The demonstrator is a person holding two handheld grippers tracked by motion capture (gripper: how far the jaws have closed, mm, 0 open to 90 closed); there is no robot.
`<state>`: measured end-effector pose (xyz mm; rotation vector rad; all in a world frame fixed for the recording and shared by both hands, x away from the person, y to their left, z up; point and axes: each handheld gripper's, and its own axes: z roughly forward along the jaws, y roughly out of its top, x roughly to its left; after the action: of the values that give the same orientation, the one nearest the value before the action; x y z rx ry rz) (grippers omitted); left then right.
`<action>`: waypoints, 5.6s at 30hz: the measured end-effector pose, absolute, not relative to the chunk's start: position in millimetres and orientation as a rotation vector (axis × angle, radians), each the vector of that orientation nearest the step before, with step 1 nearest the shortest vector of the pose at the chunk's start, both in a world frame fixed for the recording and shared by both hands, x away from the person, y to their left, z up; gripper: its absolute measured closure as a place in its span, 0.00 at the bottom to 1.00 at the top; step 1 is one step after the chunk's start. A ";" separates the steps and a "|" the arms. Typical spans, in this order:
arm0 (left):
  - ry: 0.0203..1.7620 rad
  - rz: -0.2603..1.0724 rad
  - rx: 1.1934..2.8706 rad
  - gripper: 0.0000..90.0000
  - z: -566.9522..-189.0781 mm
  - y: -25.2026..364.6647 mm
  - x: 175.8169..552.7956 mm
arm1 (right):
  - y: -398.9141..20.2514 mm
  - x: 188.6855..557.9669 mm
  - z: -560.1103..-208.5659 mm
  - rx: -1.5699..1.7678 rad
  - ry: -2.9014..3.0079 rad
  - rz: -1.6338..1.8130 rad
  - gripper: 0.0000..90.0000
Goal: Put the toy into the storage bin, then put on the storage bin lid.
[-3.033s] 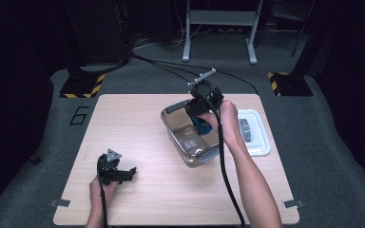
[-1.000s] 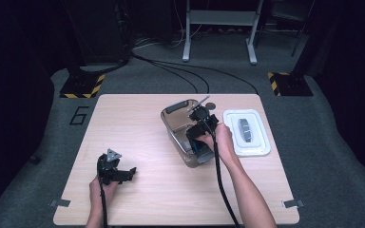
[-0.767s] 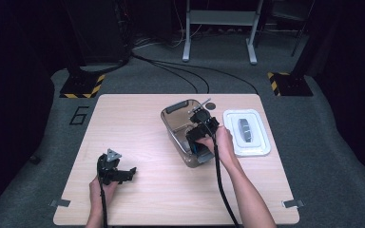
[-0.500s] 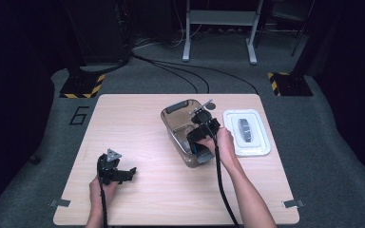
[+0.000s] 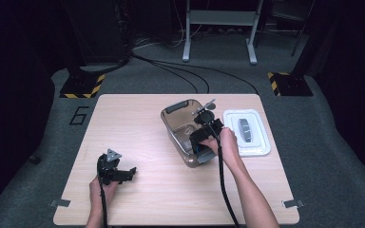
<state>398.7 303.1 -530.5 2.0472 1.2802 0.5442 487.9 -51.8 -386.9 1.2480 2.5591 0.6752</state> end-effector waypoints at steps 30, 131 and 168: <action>1.284 0.553 2.031 0.01 -531.2 302.3 398.9 | -76.1 459.0 -385.7 1.312 2.491 0.743 0.26; 1.285 0.553 2.029 0.01 -531.3 302.1 398.9 | -214.7 470.0 -416.8 1.542 2.201 0.766 0.00; 1.284 0.552 2.029 0.01 -531.3 302.2 398.9 | -224.9 535.6 -492.0 1.640 1.964 0.670 0.62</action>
<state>398.9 302.2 -531.3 2.0287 1.2844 0.5521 535.6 -224.9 -492.0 1.6399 1.9637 0.6703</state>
